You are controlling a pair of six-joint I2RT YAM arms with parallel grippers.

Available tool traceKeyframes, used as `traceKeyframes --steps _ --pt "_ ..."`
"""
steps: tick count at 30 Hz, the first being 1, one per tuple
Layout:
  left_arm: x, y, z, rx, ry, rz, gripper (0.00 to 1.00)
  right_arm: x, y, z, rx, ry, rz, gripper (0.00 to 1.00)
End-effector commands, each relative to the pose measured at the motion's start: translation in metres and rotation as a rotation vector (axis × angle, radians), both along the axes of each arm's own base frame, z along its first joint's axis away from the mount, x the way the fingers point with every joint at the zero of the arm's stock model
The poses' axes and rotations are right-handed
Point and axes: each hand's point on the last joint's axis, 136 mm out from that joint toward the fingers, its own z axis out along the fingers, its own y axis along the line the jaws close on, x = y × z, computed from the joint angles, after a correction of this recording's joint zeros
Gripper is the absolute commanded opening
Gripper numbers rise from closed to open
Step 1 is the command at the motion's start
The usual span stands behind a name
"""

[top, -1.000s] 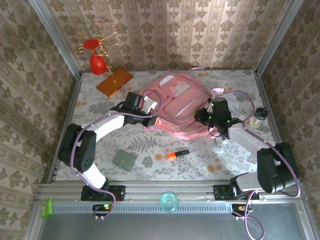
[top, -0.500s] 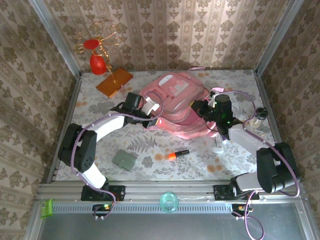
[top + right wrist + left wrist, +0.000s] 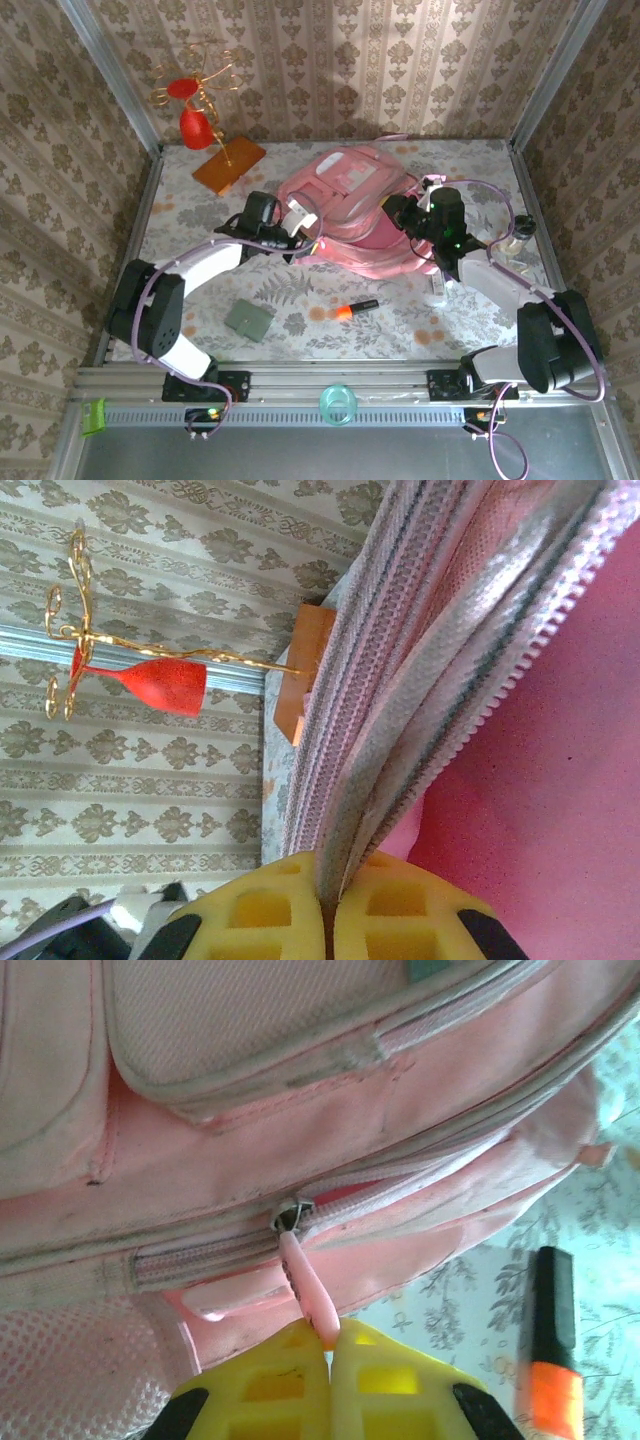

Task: Pack books, pencil case, and school supplies into a backpack

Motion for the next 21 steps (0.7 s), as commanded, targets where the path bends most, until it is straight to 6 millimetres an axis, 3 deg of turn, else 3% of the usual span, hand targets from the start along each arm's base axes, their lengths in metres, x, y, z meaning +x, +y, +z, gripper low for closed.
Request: traceKeyframes --steps 1,4,8,12,16,21 --pt "-0.028 -0.02 0.032 -0.135 -0.021 -0.138 0.0 0.005 -0.007 0.027 -0.062 -0.118 -0.045 0.0" --pt "-0.035 -0.021 0.03 -0.12 -0.029 -0.16 0.0 0.005 -0.013 0.012 -0.125 -0.096 -0.062 0.0" --pt "-0.025 -0.016 0.035 -0.126 -0.047 -0.095 0.0 0.002 -0.028 -0.016 -0.279 -0.041 -0.088 0.0" --pt "-0.012 -0.006 0.031 -0.068 -0.066 -0.009 0.0 -0.003 -0.031 -0.029 -0.305 -0.02 -0.084 0.0" --pt "0.003 0.004 0.008 0.035 -0.052 0.095 0.33 -0.004 -0.033 -0.029 -0.317 -0.023 -0.084 0.0" --pt "0.012 0.004 -0.019 0.147 -0.041 0.113 0.46 -0.001 -0.03 -0.033 -0.308 -0.011 -0.074 0.0"
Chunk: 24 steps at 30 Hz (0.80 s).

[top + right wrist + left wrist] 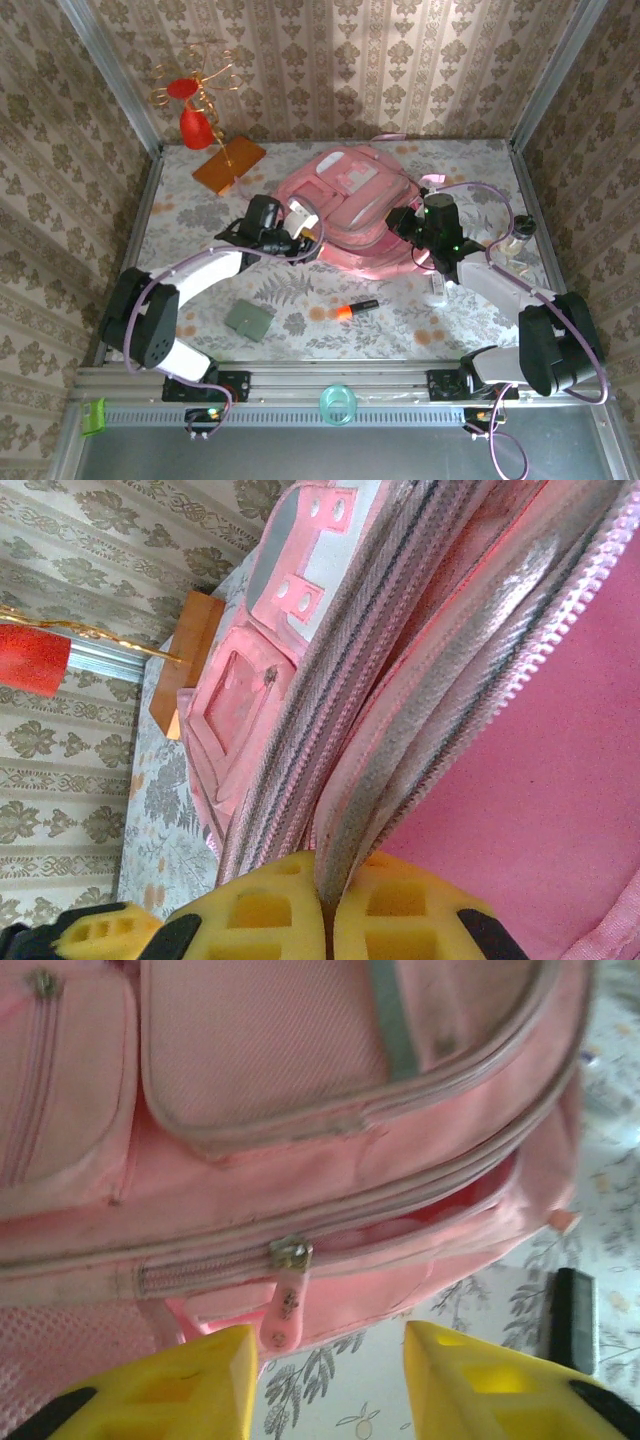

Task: Pack books, pencil case, and school supplies into a backpack

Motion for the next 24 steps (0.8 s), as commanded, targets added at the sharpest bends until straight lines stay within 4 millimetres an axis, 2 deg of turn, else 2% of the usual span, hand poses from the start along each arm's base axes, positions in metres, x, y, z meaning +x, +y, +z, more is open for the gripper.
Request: traceKeyframes --steps 1,5,9,13,18,24 --pt "0.01 0.003 -0.019 0.101 0.024 0.037 0.47 0.008 -0.008 0.007 -0.028 -0.049 -0.034 0.0" --pt "0.011 -0.007 -0.027 0.13 0.04 0.008 0.51 0.007 -0.008 0.004 -0.023 -0.041 -0.032 0.0" --pt "0.015 -0.01 -0.034 0.176 0.043 0.016 0.5 0.007 -0.01 0.001 -0.023 -0.037 -0.038 0.0" --pt "0.024 -0.007 -0.042 0.222 0.047 0.054 0.45 0.008 -0.009 0.0 -0.016 -0.034 -0.035 0.0" --pt "0.029 -0.008 -0.042 0.237 0.043 0.063 0.41 0.009 -0.008 -0.002 -0.012 -0.031 -0.032 0.0" --pt "0.029 -0.009 -0.044 0.262 0.039 0.075 0.28 0.009 -0.01 -0.004 -0.008 -0.027 -0.035 0.0"
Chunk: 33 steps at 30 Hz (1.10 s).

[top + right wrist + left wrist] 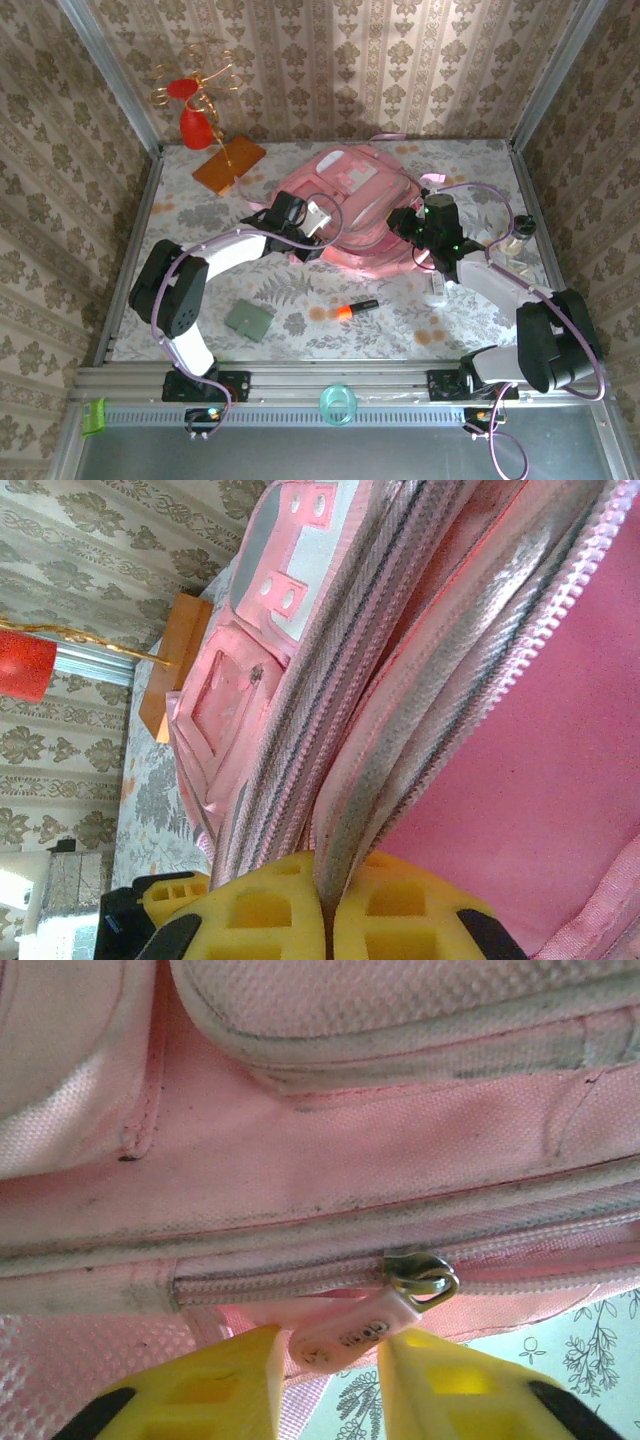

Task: Pack books, pencil case, and school supplies into a backpack

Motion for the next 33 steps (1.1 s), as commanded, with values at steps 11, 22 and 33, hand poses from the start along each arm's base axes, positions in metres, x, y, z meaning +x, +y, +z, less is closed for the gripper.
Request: traceKeyframes --steps 11,22,33 --pt "0.001 -0.01 0.01 -0.014 -0.011 -0.03 0.0 0.007 -0.008 0.003 0.0 -0.043 -0.026 0.0" --pt "0.007 0.011 0.024 -0.115 0.012 0.038 0.0 0.004 -0.023 0.01 -0.041 -0.048 -0.039 0.0" --pt "0.008 0.011 0.028 -0.14 0.016 0.028 0.03 0.004 -0.024 0.007 -0.045 -0.038 -0.028 0.0"
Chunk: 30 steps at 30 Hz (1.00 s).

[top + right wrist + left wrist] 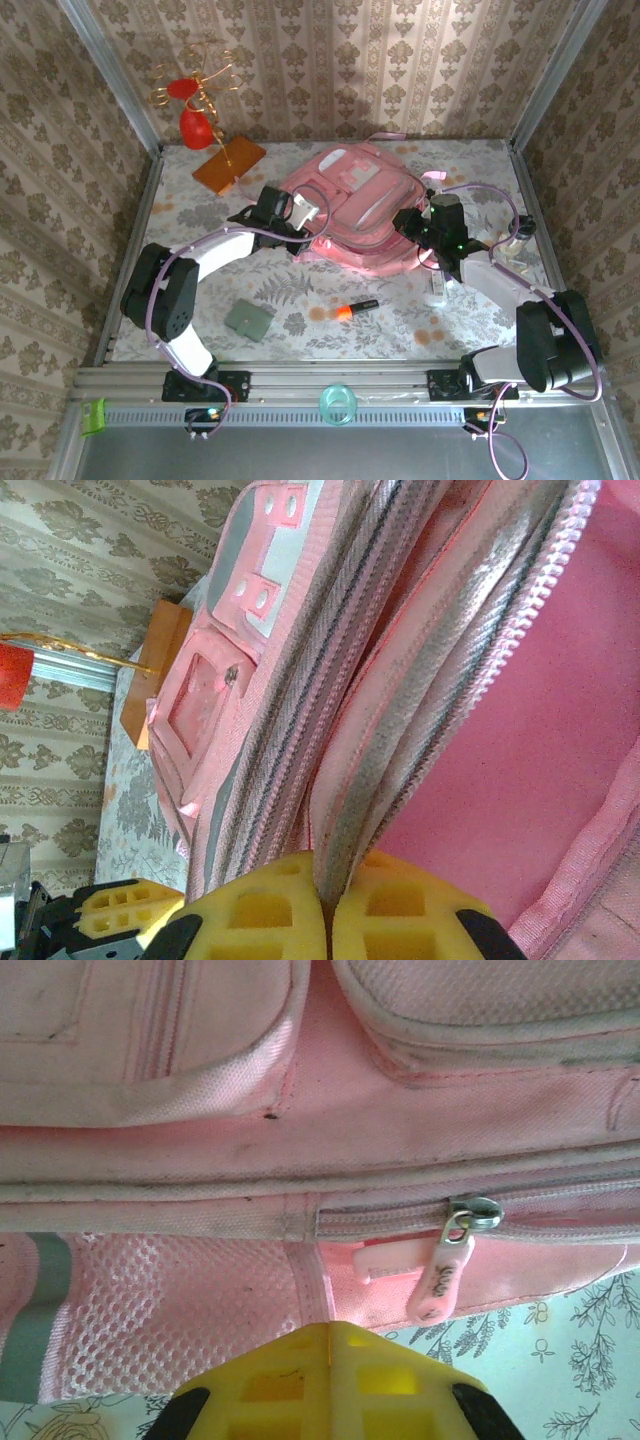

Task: Pack books, pencil case, and school supplies into a backpack

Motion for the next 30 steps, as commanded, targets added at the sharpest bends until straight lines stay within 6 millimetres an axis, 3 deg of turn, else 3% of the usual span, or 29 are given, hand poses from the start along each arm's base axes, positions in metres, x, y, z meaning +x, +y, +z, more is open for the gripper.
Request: traceKeyframes --steps 1,2,5,11,21,30 --pt "-0.012 -0.015 0.018 -0.102 0.012 -0.044 0.16 0.003 -0.008 0.014 -0.022 -0.049 -0.014 0.0" --pt "-0.016 -0.021 0.022 -0.134 0.02 -0.055 0.27 0.003 -0.008 0.013 -0.024 -0.048 -0.013 0.0" --pt "-0.025 -0.029 0.016 -0.093 0.028 -0.048 0.44 0.003 -0.008 0.011 -0.019 -0.045 -0.013 0.0" --pt "-0.014 -0.026 -0.005 0.062 0.028 0.058 0.56 0.004 -0.005 0.009 -0.003 -0.042 -0.006 0.0" --pt "-0.012 -0.033 -0.02 0.091 0.086 0.063 0.39 0.003 -0.006 0.008 -0.005 -0.04 -0.007 0.0" --pt "-0.011 -0.034 -0.015 0.079 0.088 0.059 0.19 0.004 -0.006 0.006 -0.003 -0.037 -0.007 0.0"
